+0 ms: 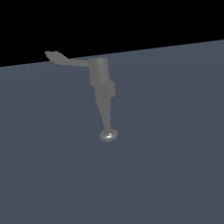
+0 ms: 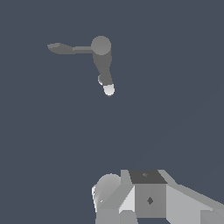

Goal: Turn on the faucet by rotating a designated handle.

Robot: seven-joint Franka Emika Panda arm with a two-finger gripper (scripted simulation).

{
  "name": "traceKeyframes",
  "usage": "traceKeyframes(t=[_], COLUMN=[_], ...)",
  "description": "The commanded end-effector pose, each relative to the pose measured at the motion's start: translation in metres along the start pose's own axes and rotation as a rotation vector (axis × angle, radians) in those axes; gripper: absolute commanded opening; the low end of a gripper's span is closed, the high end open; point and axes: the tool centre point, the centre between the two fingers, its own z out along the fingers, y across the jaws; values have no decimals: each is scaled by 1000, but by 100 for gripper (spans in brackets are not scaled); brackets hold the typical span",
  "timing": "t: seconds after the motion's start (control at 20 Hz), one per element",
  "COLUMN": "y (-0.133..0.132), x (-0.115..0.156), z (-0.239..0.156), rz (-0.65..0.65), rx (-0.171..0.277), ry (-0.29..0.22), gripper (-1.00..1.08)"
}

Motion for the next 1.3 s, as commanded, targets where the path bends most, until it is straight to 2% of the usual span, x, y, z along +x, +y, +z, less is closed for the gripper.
traceKeyframes(t=[0.0,0.15,0.45,0.85,1.25], y=[0,0,-2,-2,-7], x=[0,1,2,5,23], z=[0,-1,-7,-6,0], rz=[0,3,9,19,91], rx=[0,9,55,58,80], ry=[0,2,15,14,6], gripper=[-100,-100,-100,-100,-100])
